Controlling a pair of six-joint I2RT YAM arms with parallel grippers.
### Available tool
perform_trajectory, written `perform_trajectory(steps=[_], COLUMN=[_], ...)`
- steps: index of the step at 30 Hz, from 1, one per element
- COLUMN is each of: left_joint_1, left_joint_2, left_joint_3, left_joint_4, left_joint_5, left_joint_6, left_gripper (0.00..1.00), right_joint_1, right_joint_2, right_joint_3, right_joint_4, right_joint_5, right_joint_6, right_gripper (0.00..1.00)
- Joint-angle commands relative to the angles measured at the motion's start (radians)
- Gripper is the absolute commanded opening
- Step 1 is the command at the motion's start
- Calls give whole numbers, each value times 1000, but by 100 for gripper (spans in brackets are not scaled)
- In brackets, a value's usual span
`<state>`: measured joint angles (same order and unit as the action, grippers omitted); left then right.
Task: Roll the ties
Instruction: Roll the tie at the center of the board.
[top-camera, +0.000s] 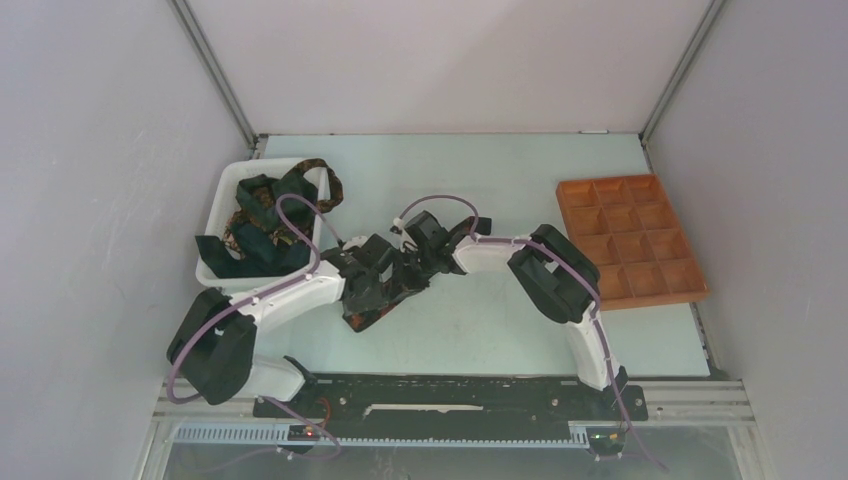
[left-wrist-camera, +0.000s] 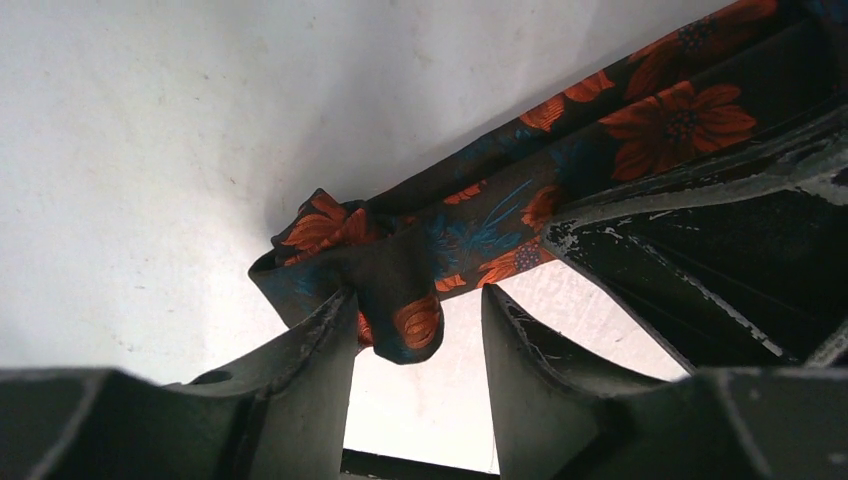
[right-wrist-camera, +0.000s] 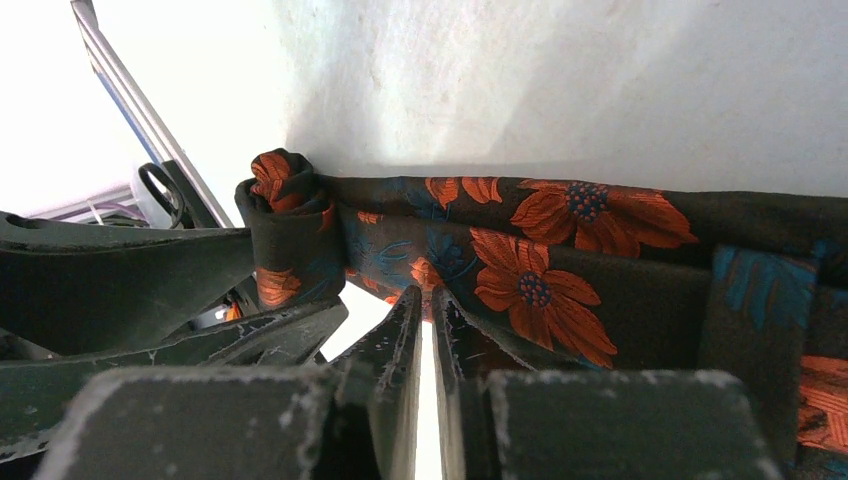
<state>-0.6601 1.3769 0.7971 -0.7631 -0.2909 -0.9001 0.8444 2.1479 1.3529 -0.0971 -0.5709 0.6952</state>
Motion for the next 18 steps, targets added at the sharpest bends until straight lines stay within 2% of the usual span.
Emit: perform_trajectory(steps=[1,12,18], left_joint_1=[-12,-22,-29], left_joint_2=[-45,-126,-198], left_joint_3=[3,-75,-107], left_joint_4=[56,125,139], left_joint_5=[11,33,16], left_joint_6=[-18,-26,-33], left_gripper=[52,55,67], right_joint_1=[-13,-15,-4], right_joint_2=[-69,-92,-105], right_joint_3=[-1,-1,-1], right_joint_4=[-3,2,19], right_joint_5=[12,3,-12], right_joint_6=[-24,-42,-56], right_gripper=[11,15,21])
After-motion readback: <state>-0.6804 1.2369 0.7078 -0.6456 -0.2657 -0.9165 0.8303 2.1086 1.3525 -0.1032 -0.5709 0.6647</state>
